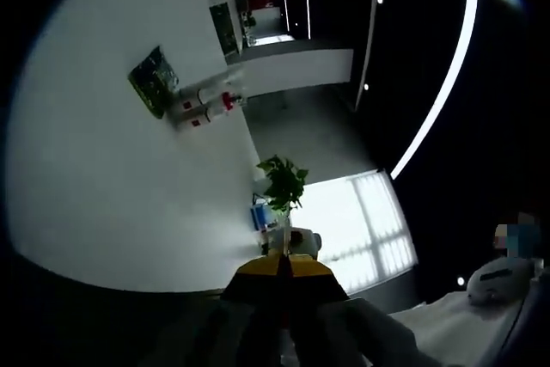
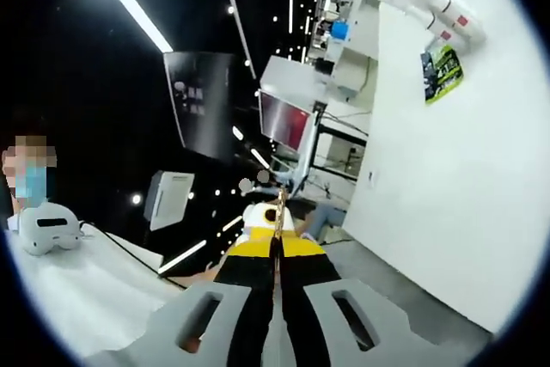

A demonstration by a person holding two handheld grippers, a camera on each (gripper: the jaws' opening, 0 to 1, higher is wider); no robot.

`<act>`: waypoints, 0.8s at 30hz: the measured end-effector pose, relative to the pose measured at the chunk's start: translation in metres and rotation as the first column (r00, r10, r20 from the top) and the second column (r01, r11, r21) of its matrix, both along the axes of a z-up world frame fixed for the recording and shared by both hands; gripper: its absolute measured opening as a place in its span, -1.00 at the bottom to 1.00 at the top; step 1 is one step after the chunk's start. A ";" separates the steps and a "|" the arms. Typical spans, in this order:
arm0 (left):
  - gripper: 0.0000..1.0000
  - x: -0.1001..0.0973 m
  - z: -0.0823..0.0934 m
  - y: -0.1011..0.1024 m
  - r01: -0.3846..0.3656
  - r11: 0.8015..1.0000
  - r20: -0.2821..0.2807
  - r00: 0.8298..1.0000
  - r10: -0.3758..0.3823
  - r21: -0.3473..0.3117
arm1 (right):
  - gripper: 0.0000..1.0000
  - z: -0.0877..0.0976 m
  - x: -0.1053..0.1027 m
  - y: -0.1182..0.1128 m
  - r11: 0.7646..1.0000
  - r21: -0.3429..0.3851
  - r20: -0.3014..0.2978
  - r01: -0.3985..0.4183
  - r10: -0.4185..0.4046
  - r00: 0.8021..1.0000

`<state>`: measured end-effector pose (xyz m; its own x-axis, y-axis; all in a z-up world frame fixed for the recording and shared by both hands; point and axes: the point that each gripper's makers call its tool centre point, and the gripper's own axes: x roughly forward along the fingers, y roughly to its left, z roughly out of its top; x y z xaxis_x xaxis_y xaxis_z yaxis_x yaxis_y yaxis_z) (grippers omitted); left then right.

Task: Arrange the skincare products in the storage area until every visible bottle or jar stands upright without overlapping.

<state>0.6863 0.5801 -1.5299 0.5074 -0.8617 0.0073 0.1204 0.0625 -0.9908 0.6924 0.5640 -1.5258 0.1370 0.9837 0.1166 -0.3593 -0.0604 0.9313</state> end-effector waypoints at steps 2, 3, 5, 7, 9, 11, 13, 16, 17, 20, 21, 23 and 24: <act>-0.97 0.002 0.004 0.001 0.000 1.000 0.006 1.000 0.000 -0.013 | -1.00 0.004 0.004 0.002 1.000 0.029 -0.013 -0.004 0.004 1.000; -0.95 0.001 0.005 0.002 0.016 1.000 0.022 1.000 -0.016 -0.006 | -1.00 0.005 0.005 0.004 1.000 0.028 -0.008 -0.001 0.002 1.000; -0.95 0.001 0.004 0.004 0.023 1.000 0.030 0.999 -0.024 0.011 | -1.00 0.005 0.007 0.007 1.000 0.025 0.000 -0.008 0.008 1.000; -0.95 0.001 0.003 0.006 0.025 1.000 0.027 0.999 -0.026 0.015 | -1.00 0.004 0.010 0.011 1.000 0.024 0.000 -0.015 0.015 1.000; -0.95 0.002 0.001 0.010 0.021 1.000 0.029 0.999 -0.021 0.014 | -1.00 0.004 0.013 0.014 1.000 0.026 -0.005 -0.018 0.018 1.000; -0.95 0.002 0.000 0.013 0.017 1.000 0.023 1.000 -0.017 0.013 | -1.00 0.003 0.015 0.018 0.999 0.030 -0.017 -0.022 0.022 1.000; -0.94 0.003 -0.001 0.015 0.013 1.000 0.023 1.000 -0.013 0.019 | -1.00 0.002 0.017 0.021 0.999 0.025 -0.021 -0.029 0.029 0.999; -0.96 0.003 -0.002 0.018 0.008 1.000 0.027 1.000 -0.009 0.028 | -1.00 0.002 0.017 0.026 0.999 0.020 -0.021 -0.042 0.043 0.999; -0.96 0.004 -0.003 0.019 0.005 1.000 0.033 0.999 -0.006 0.030 | -1.00 0.002 0.018 0.027 0.999 0.018 -0.017 -0.043 0.044 0.999; -0.98 0.007 -0.008 0.022 -0.002 0.999 0.030 1.000 0.000 0.052 | -0.99 -0.003 0.021 0.029 0.999 -0.019 0.028 -0.027 0.028 0.999; -0.98 0.009 -0.009 0.024 -0.011 0.999 0.025 1.000 0.010 0.044 | -0.97 -0.004 0.022 0.028 0.999 -0.028 0.050 -0.021 0.022 0.999; -0.98 0.013 -0.011 0.027 -0.027 0.999 0.020 0.999 0.026 0.038 | -0.83 -0.009 0.026 0.026 0.997 -0.074 0.107 0.016 -0.008 0.994; -0.98 0.014 -0.012 0.028 -0.030 0.999 0.018 0.999 0.030 0.042 | -0.71 -0.012 0.029 0.024 0.995 -0.097 0.122 0.034 -0.022 0.992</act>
<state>0.7006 0.6078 -1.5423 0.5332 -0.8458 -0.0197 0.1348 0.1079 -0.9850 0.7213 0.5875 -1.5377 0.1550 0.9873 0.0361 -0.4695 0.0415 0.8820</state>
